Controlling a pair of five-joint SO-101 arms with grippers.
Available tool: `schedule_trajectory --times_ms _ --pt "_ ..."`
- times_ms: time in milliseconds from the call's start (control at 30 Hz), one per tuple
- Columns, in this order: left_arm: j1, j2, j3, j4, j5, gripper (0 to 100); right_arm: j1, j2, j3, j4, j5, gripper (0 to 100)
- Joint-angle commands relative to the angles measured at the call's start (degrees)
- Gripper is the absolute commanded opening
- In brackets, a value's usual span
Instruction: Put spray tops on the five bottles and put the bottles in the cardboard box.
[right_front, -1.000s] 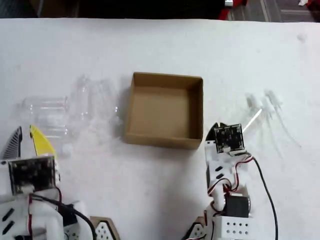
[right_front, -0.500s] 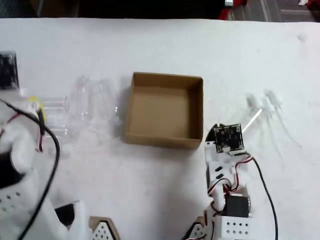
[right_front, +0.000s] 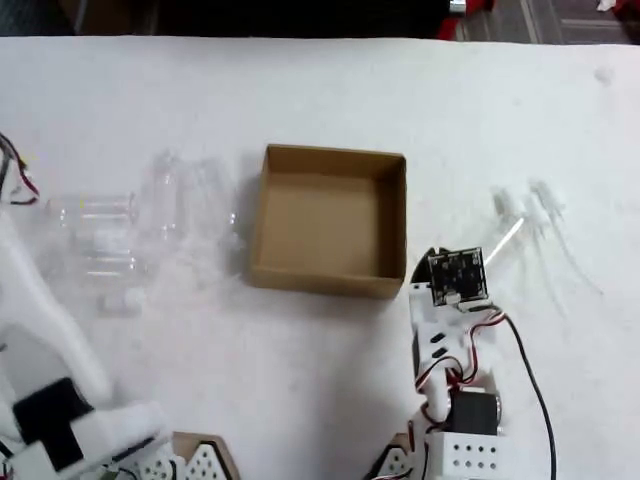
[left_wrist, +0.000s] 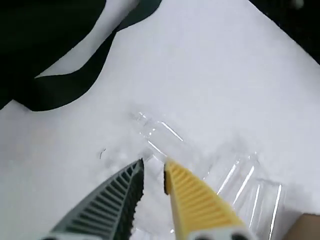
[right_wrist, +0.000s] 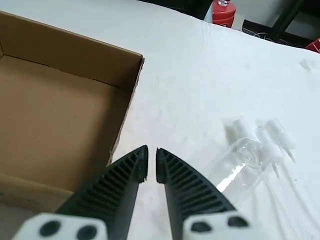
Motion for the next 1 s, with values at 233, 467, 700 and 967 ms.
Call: schedule_trajectory --times_ms 233,467,700,967 --pt "-3.9 13.7 -6.5 -0.4 16.3 21 0.1 -0.1 0.4 0.2 0.4 2.2" --pt "-3.9 19.1 -6.5 -6.8 22.7 21 0.1 -0.1 0.4 0.3 0.4 2.2" --pt "-5.5 26.6 -6.5 -13.4 22.8 21 0.1 -0.1 0.4 0.3 0.4 2.2" --pt "-5.4 35.3 -6.5 -17.2 22.9 21 0.1 -0.1 0.4 0.3 0.4 2.2"
